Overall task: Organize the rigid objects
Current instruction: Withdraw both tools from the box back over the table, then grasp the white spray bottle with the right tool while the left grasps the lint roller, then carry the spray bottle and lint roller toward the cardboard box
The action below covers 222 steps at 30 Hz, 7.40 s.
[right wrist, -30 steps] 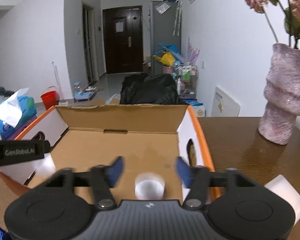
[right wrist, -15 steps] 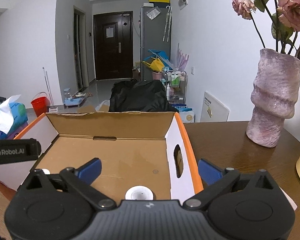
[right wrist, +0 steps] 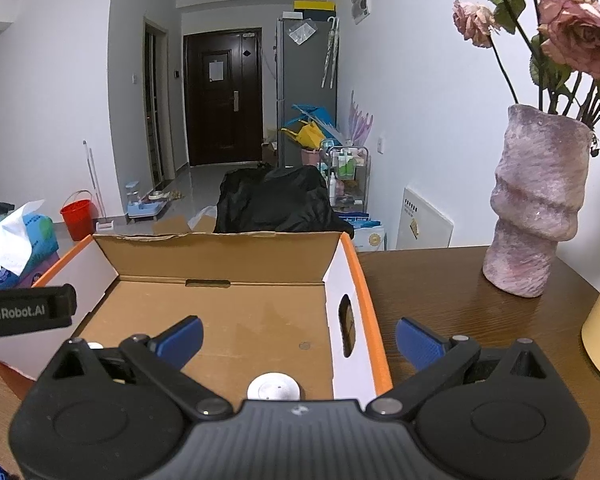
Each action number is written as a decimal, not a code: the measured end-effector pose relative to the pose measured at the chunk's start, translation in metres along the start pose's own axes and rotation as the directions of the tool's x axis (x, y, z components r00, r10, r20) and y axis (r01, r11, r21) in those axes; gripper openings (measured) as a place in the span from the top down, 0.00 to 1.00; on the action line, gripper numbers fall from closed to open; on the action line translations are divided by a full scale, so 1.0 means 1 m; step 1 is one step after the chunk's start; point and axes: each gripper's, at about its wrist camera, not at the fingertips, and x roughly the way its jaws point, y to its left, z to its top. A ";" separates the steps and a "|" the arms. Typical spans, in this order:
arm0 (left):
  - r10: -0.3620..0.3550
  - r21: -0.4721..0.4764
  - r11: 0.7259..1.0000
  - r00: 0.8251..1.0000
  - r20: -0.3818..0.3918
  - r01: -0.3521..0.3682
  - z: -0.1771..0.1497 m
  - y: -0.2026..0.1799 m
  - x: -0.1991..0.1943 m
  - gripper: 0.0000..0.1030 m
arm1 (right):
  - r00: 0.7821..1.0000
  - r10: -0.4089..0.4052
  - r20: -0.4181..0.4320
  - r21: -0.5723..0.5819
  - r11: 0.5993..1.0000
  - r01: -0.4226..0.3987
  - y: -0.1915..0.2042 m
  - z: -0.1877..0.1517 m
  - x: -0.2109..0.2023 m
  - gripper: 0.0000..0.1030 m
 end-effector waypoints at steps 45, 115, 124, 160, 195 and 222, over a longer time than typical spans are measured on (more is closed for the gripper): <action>0.022 0.010 1.000 0.997 0.068 -0.022 -0.089 0.069 -0.134 0.00 | 0.999 0.015 0.041 -0.043 0.999 -0.013 -0.013 -0.080 -0.139 0.00; 0.191 -0.131 0.969 0.972 -0.134 -0.208 -0.140 0.218 -0.101 0.12 | 0.992 0.107 -0.065 0.030 0.994 -0.106 -0.025 -0.138 -0.158 0.74; 0.126 -0.133 0.980 0.978 -0.164 -0.148 -0.141 0.218 -0.088 0.59 | 0.993 0.098 -0.071 0.025 0.995 -0.097 -0.024 -0.140 -0.155 0.74; 0.016 -0.052 0.999 1.000 -0.017 -0.017 -0.115 0.178 -0.145 0.72 | 0.994 0.106 0.020 0.044 0.993 -0.107 -0.011 -0.119 -0.166 0.74; -0.149 -0.019 0.988 0.987 0.069 0.150 -0.044 0.067 -0.111 0.72 | 0.983 0.144 0.116 0.112 0.981 -0.157 0.013 -0.052 -0.114 0.74; -0.162 0.025 0.987 0.984 0.076 0.161 -0.002 0.019 -0.034 0.71 | 0.985 0.136 0.110 0.095 0.985 -0.146 0.029 -0.013 -0.036 0.74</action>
